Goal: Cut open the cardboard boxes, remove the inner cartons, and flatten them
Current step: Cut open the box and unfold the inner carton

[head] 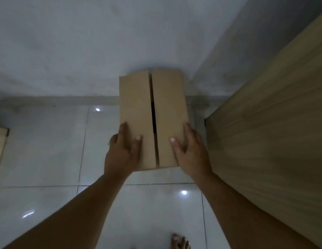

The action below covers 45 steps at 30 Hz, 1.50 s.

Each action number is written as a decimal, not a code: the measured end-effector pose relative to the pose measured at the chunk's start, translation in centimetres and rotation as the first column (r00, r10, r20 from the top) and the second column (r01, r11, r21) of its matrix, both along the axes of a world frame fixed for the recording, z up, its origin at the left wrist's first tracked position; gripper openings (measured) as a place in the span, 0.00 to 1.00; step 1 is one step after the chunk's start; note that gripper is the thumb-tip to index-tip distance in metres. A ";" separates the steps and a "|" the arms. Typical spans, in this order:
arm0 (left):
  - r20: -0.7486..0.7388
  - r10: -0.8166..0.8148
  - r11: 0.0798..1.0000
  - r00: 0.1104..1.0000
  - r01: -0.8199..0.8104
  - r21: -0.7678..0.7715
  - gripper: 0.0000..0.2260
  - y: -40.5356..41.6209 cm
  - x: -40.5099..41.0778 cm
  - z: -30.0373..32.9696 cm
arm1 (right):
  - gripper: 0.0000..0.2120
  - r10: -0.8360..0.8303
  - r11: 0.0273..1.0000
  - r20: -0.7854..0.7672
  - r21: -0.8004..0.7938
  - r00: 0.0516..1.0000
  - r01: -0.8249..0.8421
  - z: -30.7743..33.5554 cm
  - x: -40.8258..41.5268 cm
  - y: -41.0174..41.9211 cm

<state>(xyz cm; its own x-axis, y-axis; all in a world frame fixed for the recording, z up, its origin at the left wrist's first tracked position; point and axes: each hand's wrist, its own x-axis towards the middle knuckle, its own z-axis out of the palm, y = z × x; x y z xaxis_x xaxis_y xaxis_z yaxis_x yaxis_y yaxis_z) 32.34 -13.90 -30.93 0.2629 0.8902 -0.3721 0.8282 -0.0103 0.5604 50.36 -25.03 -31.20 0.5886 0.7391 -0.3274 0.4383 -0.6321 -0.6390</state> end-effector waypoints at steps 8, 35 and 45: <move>-0.052 -0.080 0.994 0.995 0.084 0.073 0.32 -0.7 0.1 0.2 | 0.36 -0.023 0.999 -0.003 0.032 1.000 0.023 0.3 -1.5 -0.5; -0.084 -0.074 0.983 0.994 0.087 0.164 0.29 -13.4 -17.3 41.1 | 0.35 0.062 0.998 0.083 0.017 0.995 -0.064 41.2 -18.9 -13.1; -0.070 0.194 0.969 0.979 -0.179 0.173 0.29 -24.3 -29.6 44.4 | 0.34 0.346 0.936 0.110 0.022 0.932 -0.350 45.1 -28.3 -18.8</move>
<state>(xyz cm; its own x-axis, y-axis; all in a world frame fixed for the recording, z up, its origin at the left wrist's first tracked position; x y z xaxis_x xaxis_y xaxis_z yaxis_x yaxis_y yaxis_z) 2.78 -38.20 13.44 0.0600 0.9713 -0.2302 0.8688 0.0627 0.4911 22.05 -43.80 13.90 0.3207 0.9150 -0.2448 0.6908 -0.4027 -0.6005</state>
